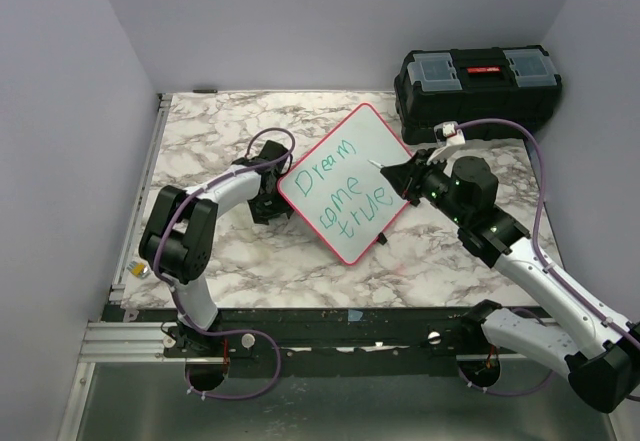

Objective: Write a sentence on the whiteboard
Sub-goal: Move the pen cap to the center of the board, then pick up the pen cap from the center of the board, then insert the whiteboard marker without the cap into the pen cap.

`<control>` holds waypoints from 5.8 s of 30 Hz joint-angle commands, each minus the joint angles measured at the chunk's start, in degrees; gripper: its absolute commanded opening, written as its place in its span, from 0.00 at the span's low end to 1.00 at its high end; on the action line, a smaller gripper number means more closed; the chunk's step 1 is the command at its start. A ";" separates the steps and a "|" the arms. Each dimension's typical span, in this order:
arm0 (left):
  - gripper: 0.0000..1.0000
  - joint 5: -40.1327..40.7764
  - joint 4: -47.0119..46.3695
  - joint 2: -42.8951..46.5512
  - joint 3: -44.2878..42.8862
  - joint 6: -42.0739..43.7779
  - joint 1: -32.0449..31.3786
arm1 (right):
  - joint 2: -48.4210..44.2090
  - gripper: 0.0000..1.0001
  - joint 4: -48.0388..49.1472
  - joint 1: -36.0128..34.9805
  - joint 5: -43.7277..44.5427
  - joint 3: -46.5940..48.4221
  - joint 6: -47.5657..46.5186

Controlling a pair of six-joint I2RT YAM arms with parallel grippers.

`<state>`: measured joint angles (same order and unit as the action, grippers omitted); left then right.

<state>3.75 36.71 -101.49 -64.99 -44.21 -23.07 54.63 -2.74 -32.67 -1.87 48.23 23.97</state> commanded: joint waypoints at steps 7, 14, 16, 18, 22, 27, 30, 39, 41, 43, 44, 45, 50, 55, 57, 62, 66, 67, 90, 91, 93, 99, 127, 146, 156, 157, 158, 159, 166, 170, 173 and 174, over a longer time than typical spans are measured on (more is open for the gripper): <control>0.58 -6.65 -16.17 1.94 6.14 3.13 -0.12 | 2.06 0.01 -0.76 -0.47 0.90 0.23 -0.41; 0.61 1.08 -6.94 5.18 3.17 7.10 -0.31 | 4.45 0.01 -1.46 -0.44 0.64 1.47 -0.27; 0.61 2.10 -4.83 5.07 1.41 9.23 -0.31 | 5.13 0.01 -1.63 -0.47 0.64 1.85 -0.13; 0.61 2.39 -4.26 5.01 0.47 10.84 -0.31 | 5.72 0.01 -1.65 -0.42 0.53 2.09 0.07; 0.61 3.77 -3.28 3.03 -2.89 13.91 -0.31 | 6.60 0.01 -1.87 -0.47 -0.02 2.69 0.55; 0.57 2.95 -1.89 -2.64 -6.96 15.91 -0.31 | 6.89 0.01 -2.39 -0.47 -0.37 3.25 0.98; 0.52 1.57 -3.53 -4.40 -6.56 15.82 -0.31 | 7.06 0.01 -2.59 -0.47 -0.33 3.19 1.04; 0.19 3.03 -2.52 -7.93 -7.43 14.82 -0.40 | 8.16 0.01 -2.84 -0.47 -0.16 3.43 0.80; 0.03 2.80 -2.72 -7.95 -6.76 14.44 -0.40 | 8.31 0.01 -2.99 -0.47 0.10 3.56 0.67; 0.00 2.52 -3.70 -7.85 -5.76 14.17 -0.40 | 8.53 0.01 -3.00 -0.47 0.20 3.65 0.56; 0.00 2.35 -3.97 -7.84 -5.38 14.15 -0.48 | 8.72 0.01 -2.97 -0.47 0.12 3.78 0.47; 0.00 2.30 -4.47 -7.61 -5.05 14.15 -0.48 | 8.84 0.01 -2.98 -0.47 0.11 3.75 0.51; 0.00 1.45 -5.10 -5.81 -4.47 14.65 -0.48 | 9.77 0.01 -2.88 -0.47 -0.85 4.46 0.50; 0.00 0.90 -6.53 1.97 -1.88 16.51 -0.44 | 9.33 0.01 -2.91 -0.47 -1.98 5.83 0.12; 0.00 0.43 -8.27 5.27 -0.32 17.38 -0.40 | 9.33 0.01 -2.46 -0.44 -2.90 6.32 0.12; 0.00 -0.06 -8.72 10.97 0.66 20.43 0.11 | 9.69 0.01 -1.11 -0.45 -6.67 7.15 0.36; 0.00 -2.35 -8.91 15.71 0.98 22.81 0.94 | 10.61 0.01 -0.82 -0.47 -10.26 8.08 -0.19; 0.00 -2.27 -8.80 17.01 0.92 23.44 1.10 | 10.75 0.01 -0.70 -0.47 -10.85 8.33 -0.38; 0.00 -18.92 -34.55 42.50 12.36 43.92 1.67 | 14.45 0.01 0.96 -0.45 -26.15 13.78 -2.13; 0.00 -20.11 -34.07 42.27 11.69 46.24 1.44 | 14.53 0.01 0.49 -0.47 -27.07 14.42 -2.42; 0.00 -21.18 -32.63 41.24 9.92 50.52 0.24 | 14.62 0.01 -0.28 -0.44 -28.68 15.42 -2.67; 0.00 -25.16 -30.02 38.46 8.08 64.98 -4.65 | 14.71 0.01 -2.76 -0.45 -30.18 17.70 -2.89; 0.00 -36.23 -30.89 39.97 10.24 73.47 -7.60 | 19.47 0.01 -10.44 -1.26 -32.35 22.88 -4.93; 0.00 -33.89 -30.55 39.23 10.07 73.74 -8.13 | 16.56 0.01 -10.43 -1.24 -27.34 22.52 -5.13; 0.00 -33.59 -30.64 39.66 10.23 74.00 -8.57 | 16.98 0.01 -9.30 -1.26 -27.08 22.31 -4.40; 0.00 -33.55 -30.60 39.64 10.31 74.00 -8.57 | 16.98 0.01 -9.22 -1.22 -26.91 22.25 -4.29; 0.00 -33.56 -30.55 39.70 10.32 74.00 -8.64 | 16.93 0.01 -9.21 -1.26 -26.61 22.22 -4.28; 0.00 -33.54 -30.64 39.78 10.47 73.98 -8.61 | 16.76 0.01 -9.15 -1.26 -26.01 22.10 -4.22; 0.00 -32.48 -30.92 39.88 10.72 74.03 -8.66 | 15.69 0.01 -7.92 -1.26 -24.38 22.00 -3.15; 0.00 -32.23 -30.72 39.79 10.50 73.87 -8.61 | 15.68 0.01 -7.81 -1.22 -23.48 21.83 -3.08; 0.00 -32.41 -31.02 39.97 10.59 73.74 -8.65 | 15.97 0.01 -7.80 -1.22 -23.68 21.49 -2.99; 0.00 -32.40 -31.21 40.07 10.59 73.63 -8.66 | 16.13 0.01 -7.87 -1.24 -23.93 21.39 -3.00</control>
<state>-28.99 6.87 -62.76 -54.81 29.12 -31.38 71.44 -11.73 -33.58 -26.83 69.14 20.51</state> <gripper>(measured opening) 0.069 0.123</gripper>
